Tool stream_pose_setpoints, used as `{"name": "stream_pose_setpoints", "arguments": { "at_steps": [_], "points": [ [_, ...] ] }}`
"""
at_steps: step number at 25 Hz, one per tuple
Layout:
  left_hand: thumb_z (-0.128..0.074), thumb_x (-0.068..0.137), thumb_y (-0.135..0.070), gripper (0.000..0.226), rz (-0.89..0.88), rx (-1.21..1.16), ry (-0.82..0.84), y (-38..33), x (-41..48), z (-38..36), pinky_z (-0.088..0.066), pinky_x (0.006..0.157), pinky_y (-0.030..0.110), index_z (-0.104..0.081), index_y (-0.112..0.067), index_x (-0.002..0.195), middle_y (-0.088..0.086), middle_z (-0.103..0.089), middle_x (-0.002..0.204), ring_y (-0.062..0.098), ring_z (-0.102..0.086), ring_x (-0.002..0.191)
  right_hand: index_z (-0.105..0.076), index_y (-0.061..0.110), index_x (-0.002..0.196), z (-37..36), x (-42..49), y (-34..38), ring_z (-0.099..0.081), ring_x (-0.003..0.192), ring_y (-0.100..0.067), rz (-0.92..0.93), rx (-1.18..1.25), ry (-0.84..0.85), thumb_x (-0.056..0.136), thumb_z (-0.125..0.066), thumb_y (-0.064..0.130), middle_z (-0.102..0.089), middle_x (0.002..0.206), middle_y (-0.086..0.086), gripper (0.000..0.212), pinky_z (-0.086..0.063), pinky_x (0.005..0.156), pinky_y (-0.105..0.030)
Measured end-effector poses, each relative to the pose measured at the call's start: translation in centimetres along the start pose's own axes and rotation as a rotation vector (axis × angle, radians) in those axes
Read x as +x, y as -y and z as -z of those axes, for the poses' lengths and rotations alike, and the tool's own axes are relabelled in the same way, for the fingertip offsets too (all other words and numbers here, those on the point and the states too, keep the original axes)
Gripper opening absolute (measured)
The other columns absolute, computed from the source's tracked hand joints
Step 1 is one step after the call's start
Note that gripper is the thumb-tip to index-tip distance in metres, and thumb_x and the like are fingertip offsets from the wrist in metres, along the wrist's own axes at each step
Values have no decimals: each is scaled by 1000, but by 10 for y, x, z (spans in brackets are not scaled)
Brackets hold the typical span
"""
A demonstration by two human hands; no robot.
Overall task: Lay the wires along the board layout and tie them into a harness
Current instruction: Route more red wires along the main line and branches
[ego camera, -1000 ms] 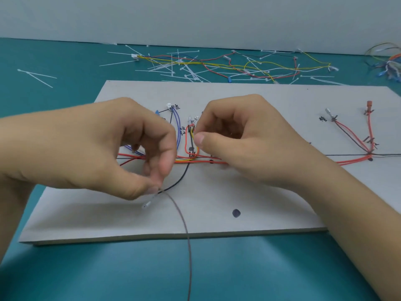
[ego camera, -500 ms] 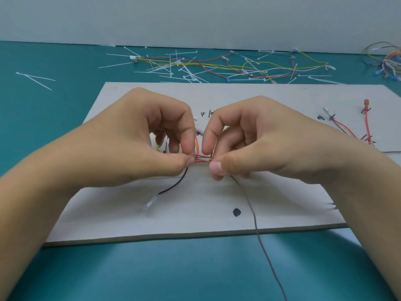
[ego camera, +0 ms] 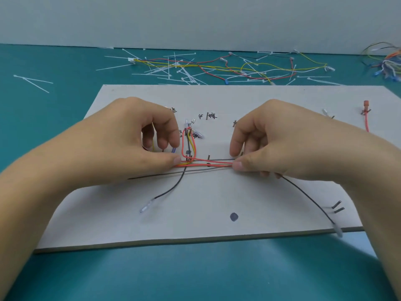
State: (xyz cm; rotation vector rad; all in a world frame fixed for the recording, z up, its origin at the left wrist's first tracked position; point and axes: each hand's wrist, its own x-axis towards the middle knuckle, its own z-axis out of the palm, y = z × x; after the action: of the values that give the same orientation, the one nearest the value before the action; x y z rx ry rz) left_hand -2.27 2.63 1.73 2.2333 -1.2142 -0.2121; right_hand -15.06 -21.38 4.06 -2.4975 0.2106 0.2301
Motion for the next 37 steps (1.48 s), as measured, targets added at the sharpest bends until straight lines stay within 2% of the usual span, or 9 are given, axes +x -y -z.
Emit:
{"name": "stream_pose_setpoints", "arguments": {
  "at_steps": [6,11,14,17,22,26,29,33,37],
  "points": [
    [-77,71,-49,20,-49,-9,-25,-1,0,-6,-41,58,10,-72,-43,89,-16,-68,81,15,-62,77,-74,30,78,6,-2,-3,-65,51,-3,10,-107,-55,82,-78,24,-71,60,14,8,-52,50,-24],
    [-82,80,-38,9,-113,32,-28,-7,2,-16,-39,61,7,-73,-36,76,-16,-66,77,11,-63,75,-71,26,71,-2,0,0,-62,61,3,48,-226,-118,83,-74,21,-65,68,29,14,-44,45,-16],
    [-82,80,-39,12,-103,52,-46,-7,4,-14,-42,62,13,-73,-36,72,-18,-67,74,11,-64,75,-68,23,67,-5,-1,2,-61,61,-3,92,-251,-150,81,-75,16,-62,59,10,17,-47,45,-19],
    [-85,78,-34,12,-94,47,-33,-7,7,-13,-49,65,30,-75,-36,71,-18,-68,71,11,-65,76,-67,21,65,-8,-2,4,-57,55,-5,105,-257,-169,79,-75,9,-57,59,12,20,-48,49,-27],
    [-77,71,-42,3,-74,59,-3,2,5,0,-41,55,8,-75,-40,73,-19,-68,69,1,-62,62,-64,19,68,-23,5,14,-56,64,-7,127,-242,-242,79,-72,8,-58,66,8,18,-45,54,-27],
    [-71,70,-65,23,15,40,-2,21,3,17,-46,49,21,-77,-51,86,-21,-69,69,12,-53,52,-64,19,73,-37,17,19,-61,72,-17,141,-183,-279,82,-70,9,-61,76,2,15,-51,60,-30],
    [-68,72,-68,28,8,29,18,26,4,17,-38,47,7,-77,-50,91,-21,-69,69,7,-56,57,-70,20,75,-31,15,14,-60,66,-5,107,-89,-261,82,-70,11,-63,71,11,12,-52,58,-25],
    [-73,68,-63,27,19,41,15,29,5,16,-37,47,7,-78,-49,91,-18,-69,67,9,-57,58,-76,24,77,-18,10,9,-61,54,2,88,40,-192,79,-65,10,-69,65,11,17,-46,48,-11],
    [-74,67,-60,25,11,11,4,32,5,14,-37,45,8,-79,-46,88,-16,-68,65,5,-53,53,-77,23,78,3,-1,0,-62,52,-4,124,102,55,83,-76,21,-74,65,5,5,-48,47,-20]
  ]
}}
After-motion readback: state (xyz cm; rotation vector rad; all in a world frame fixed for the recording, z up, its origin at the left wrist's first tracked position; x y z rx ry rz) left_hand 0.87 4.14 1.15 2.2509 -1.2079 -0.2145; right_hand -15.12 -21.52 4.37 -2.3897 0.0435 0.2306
